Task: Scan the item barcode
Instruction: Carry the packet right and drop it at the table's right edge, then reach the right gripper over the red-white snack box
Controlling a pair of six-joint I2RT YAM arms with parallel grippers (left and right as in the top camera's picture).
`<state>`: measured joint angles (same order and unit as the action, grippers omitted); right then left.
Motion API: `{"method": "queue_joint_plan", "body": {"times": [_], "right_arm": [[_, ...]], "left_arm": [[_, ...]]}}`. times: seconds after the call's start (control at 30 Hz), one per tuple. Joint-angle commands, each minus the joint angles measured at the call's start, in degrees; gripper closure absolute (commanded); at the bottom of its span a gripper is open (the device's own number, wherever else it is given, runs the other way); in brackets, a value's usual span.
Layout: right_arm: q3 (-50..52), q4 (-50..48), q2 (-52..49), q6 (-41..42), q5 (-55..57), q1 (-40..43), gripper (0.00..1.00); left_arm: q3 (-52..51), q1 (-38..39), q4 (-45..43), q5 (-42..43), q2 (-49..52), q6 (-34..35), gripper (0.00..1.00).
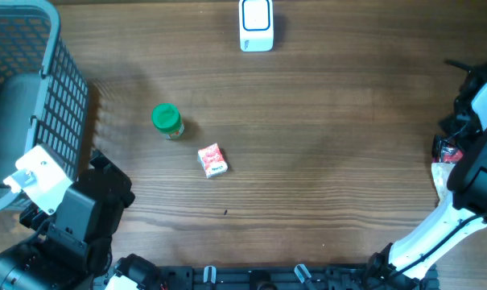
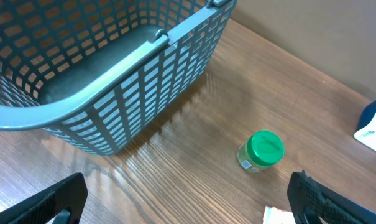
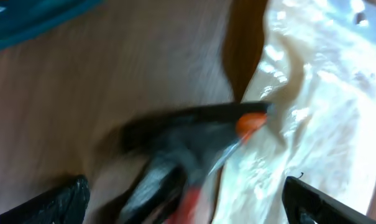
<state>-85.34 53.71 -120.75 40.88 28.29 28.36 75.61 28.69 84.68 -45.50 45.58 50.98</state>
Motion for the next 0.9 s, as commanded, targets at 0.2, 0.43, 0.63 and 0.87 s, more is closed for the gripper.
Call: {"method": "queue_joint_plan", "body": {"times": [0.2, 0.43, 0.63, 0.87], "right_arm": [[-3.1, -0.55, 15.89, 0.11, -11.76, -14.71, 0.0], [-3.1, -6.45, 18.82, -5.95, -32.68, -31.12, 0.0], [-3.1, -9.84, 16.65, -9.79, -38.14, -40.85, 0.0], [-3.04, -2.84, 11.61, -15.32, -45.05, -52.96, 0.0]], "left_arm": [[0.42, -0.52, 0.02, -0.13, 0.17, 0.92, 0.0], [0.42, -0.52, 0.02, -0.13, 0.17, 0.9, 0.0], [0.42, -0.52, 0.02, -0.13, 0.17, 0.92, 0.0], [0.42, -0.52, 0.02, -0.13, 0.17, 0.92, 0.0]]}}
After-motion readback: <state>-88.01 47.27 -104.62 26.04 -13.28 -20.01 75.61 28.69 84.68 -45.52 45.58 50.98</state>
